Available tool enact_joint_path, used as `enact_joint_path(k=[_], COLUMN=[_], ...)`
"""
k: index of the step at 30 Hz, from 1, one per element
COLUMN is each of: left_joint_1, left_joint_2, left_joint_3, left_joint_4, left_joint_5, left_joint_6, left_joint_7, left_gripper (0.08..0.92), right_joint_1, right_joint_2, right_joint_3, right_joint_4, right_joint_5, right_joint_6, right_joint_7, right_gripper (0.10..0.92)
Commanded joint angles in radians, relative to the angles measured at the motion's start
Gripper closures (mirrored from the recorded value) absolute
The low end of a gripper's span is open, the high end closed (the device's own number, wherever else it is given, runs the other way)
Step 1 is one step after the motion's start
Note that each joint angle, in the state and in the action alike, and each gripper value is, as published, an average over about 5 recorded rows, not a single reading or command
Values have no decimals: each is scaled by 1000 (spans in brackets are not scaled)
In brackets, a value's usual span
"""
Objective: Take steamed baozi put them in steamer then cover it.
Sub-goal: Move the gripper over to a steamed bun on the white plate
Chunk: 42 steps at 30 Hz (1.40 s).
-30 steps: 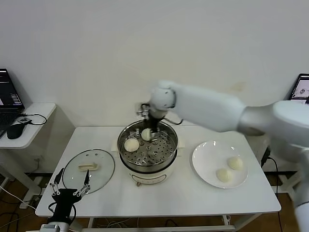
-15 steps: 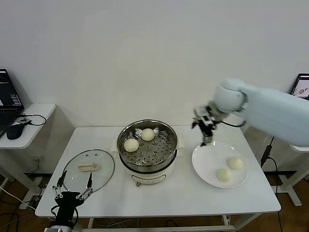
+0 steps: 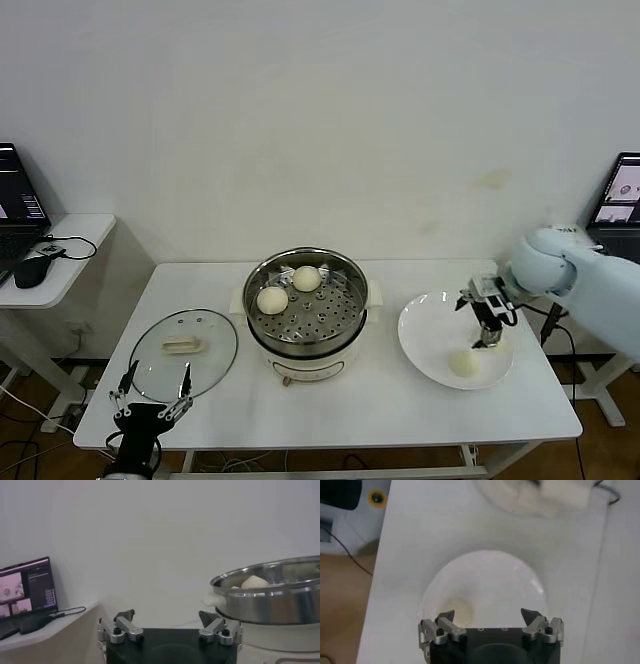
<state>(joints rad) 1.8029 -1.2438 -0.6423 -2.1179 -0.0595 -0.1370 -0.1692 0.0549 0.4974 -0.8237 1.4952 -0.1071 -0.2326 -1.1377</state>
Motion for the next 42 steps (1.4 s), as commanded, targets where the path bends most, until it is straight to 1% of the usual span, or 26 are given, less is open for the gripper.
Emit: enact_joint_path(k=[1,13,24,27,35,42], left_joint_1=[6,10,-6,-9,-12,-14], left_joint_2=[0,-1,0,1,0,1], left_joint_3=[-3,-17,-19,-20,-21,-19], left_joint_4=[0,7,28,32,35,35], left_joint_5=[3,1,-3,-5,-7,-8], left_joint_6=[0,-2,-3,-3,-4,-5], left_joint_7=[0,0,-1,-1,-1,-1], left_gripper=[177,177,177,177,177,177], right_joint_1=[-260,-257,-260,-257,-238,-224], right_joint_2=[7,156,208,215,199,172], right_joint_3=[193,192,182,183,179,179], right_joint_4=[-97,-207,-257,-261,-254,-231], right_joint_5=[-98,-119,-138,-137,-136,-125], right_joint_6=[42,46,45,40,33,28], right_joint_7=[4,29,35,39,33,23], right_gripper=[202,203,207,229,318,424])
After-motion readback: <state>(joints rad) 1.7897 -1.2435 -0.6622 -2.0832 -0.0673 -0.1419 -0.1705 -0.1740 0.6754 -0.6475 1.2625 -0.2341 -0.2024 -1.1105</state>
